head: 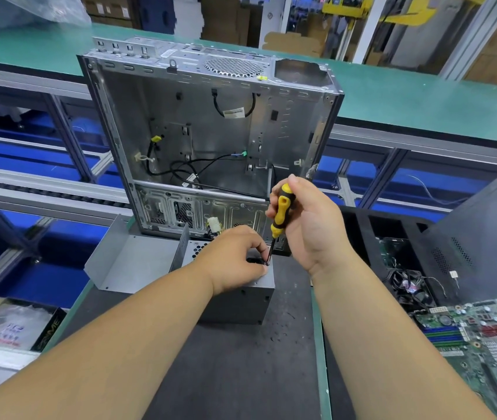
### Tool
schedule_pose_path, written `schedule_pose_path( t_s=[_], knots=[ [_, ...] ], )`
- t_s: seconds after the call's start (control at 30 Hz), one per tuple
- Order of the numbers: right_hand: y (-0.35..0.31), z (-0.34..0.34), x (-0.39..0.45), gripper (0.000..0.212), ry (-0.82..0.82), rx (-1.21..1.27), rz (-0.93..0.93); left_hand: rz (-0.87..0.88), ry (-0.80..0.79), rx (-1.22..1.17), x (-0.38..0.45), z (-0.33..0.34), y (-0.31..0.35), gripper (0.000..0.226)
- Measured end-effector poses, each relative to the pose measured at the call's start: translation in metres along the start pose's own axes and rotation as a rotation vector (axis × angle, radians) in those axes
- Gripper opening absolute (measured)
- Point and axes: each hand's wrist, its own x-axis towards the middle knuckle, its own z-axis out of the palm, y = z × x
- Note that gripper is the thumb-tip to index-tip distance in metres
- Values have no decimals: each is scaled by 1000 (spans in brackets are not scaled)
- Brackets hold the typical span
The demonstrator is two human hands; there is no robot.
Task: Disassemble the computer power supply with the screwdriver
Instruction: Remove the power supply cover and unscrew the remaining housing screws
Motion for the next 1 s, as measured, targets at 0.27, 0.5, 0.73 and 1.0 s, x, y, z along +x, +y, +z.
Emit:
schedule_pose_path(
  t_s=[0.27, 0.5, 0.73, 1.0],
  knots=[
    [11, 16, 0, 46, -72, -38, 12, 15, 5, 23, 2, 1, -2, 17],
    [6, 3, 3, 26, -58, -42, -44, -3, 7, -12, 3, 2, -4, 19],
    [4, 1, 2, 23, -44, -80, 3, 9, 5, 4, 3, 1, -2, 20],
    [9, 11, 0, 54, -31, -72, -14, -1, 3, -6, 0, 0, 1, 17]
  ],
)
